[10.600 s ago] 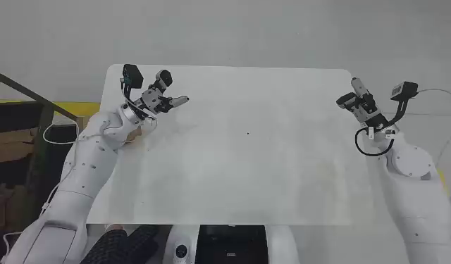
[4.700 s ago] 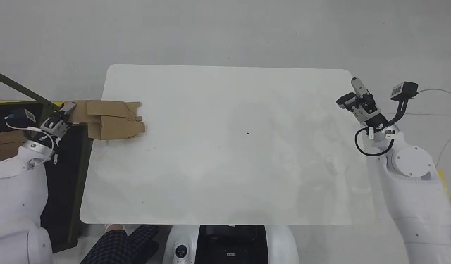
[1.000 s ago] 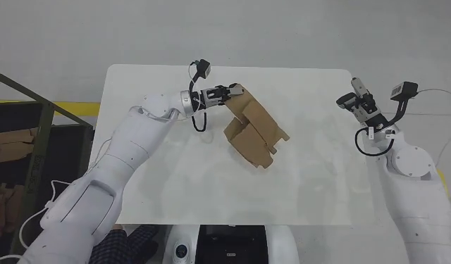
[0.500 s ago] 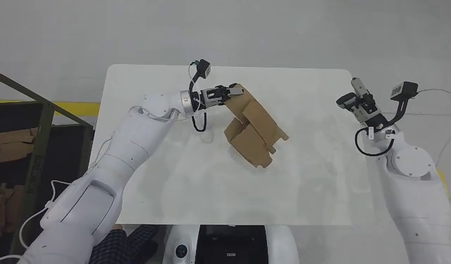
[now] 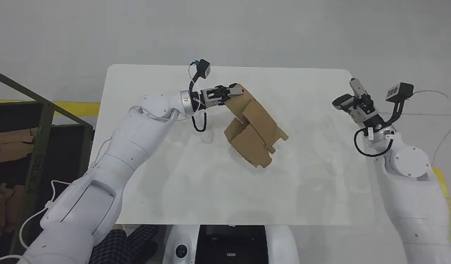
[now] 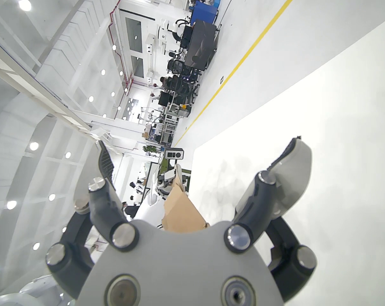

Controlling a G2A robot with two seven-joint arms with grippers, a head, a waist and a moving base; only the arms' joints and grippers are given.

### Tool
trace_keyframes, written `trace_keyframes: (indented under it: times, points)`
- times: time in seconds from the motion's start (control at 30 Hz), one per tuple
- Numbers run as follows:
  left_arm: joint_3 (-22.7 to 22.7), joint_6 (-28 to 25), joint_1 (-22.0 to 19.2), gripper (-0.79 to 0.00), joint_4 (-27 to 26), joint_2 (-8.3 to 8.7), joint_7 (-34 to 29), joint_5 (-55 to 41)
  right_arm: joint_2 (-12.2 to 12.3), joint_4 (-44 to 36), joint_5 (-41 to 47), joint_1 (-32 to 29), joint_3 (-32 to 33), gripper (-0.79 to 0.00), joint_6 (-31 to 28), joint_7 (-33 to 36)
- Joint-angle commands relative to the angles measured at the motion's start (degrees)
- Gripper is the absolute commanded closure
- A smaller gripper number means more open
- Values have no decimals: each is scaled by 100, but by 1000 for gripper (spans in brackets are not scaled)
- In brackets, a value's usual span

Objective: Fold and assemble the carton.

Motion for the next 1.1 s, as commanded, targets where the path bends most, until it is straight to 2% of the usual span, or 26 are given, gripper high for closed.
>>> trace_keyframes:
  times: [0.0,0.3,0.47,0.63,0.9,1.07]
  points:
    - [0,0,0,0,0,0,0,0,-11,57,195,48,-66,-785,20,269]
    - [0,0,0,0,0,0,0,0,-80,239,391,387,-590,-785,35,1301]
    - [0,0,0,0,0,0,0,0,-131,432,524,607,-966,-785,387,1866]
    - [0,0,0,0,0,0,0,0,-188,690,456,860,-1348,-785,487,2370]
    - [0,0,0,0,0,0,0,0,-268,1535,492,1499,-1654,-785,-4,3158]
    - [0,0,0,0,0,0,0,0,-357,2214,701,2067,-1918,-785,-257,3919]
